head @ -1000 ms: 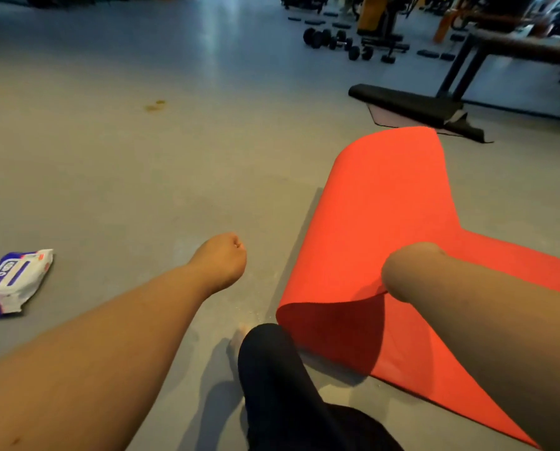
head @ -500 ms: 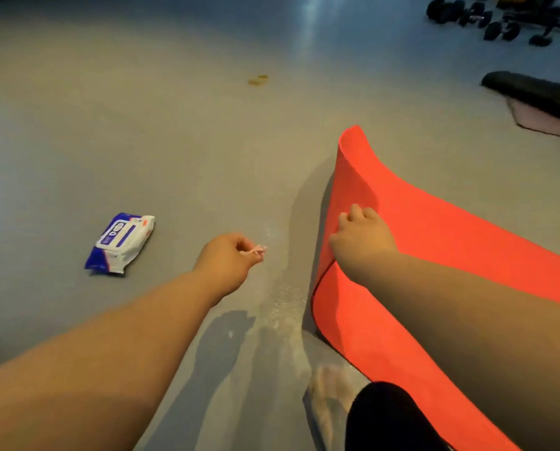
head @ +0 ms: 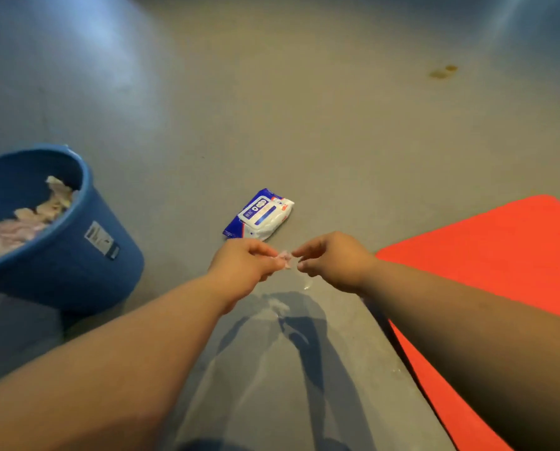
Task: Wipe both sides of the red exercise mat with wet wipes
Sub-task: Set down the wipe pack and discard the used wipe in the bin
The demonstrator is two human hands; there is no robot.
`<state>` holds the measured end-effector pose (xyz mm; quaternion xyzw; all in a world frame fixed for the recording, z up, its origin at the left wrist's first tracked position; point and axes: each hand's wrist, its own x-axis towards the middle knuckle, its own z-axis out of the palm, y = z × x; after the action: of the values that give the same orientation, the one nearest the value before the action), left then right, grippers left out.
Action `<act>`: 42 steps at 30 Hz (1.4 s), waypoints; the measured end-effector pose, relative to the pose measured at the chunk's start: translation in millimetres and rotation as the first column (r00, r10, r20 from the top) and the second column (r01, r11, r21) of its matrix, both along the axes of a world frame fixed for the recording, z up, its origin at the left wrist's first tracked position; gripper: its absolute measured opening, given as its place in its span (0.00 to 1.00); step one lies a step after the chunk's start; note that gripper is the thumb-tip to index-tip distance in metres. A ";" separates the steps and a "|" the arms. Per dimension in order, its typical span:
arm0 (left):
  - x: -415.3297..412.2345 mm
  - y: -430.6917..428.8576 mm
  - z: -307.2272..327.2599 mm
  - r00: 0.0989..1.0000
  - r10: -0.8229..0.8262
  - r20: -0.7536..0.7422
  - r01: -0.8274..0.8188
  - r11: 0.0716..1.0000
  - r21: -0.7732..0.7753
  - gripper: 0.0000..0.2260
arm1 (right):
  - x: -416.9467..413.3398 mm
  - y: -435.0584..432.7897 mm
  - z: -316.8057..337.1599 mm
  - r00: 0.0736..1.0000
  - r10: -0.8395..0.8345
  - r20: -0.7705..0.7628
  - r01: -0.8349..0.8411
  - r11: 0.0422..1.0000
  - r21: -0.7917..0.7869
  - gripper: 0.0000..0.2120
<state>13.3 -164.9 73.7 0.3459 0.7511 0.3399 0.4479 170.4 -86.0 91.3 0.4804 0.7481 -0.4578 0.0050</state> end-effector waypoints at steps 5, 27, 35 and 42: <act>-22.3 -24.0 -11.0 0.986 0.158 0.047 -0.158 0.987 -0.016 0.07 | -42.4 -16.4 -12.7 0.994 0.032 -0.105 -0.046 0.990 -0.130 0.12; -77.1 -173.7 -78.2 0.870 0.491 -0.033 -0.492 0.866 -0.094 0.09 | -114.0 -92.3 -36.0 0.941 0.314 0.127 -0.311 0.950 -0.039 0.06; -93.2 -215.9 -88.6 0.881 0.466 -0.076 -0.472 0.871 -0.132 0.10 | -103.4 -139.8 -50.6 0.846 0.484 0.222 -0.482 0.874 -0.066 0.10; -75.1 -217.5 -84.6 0.944 0.323 -0.067 -0.330 0.932 -0.151 0.06 | -90.3 -168.3 -40.8 0.823 0.500 0.269 -0.508 0.860 -0.045 0.12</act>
<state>-61.7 -382.3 -10.9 0.1862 0.8320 0.3410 0.3960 80.1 -254.3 50.5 0.3239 0.8467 -0.3594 0.2212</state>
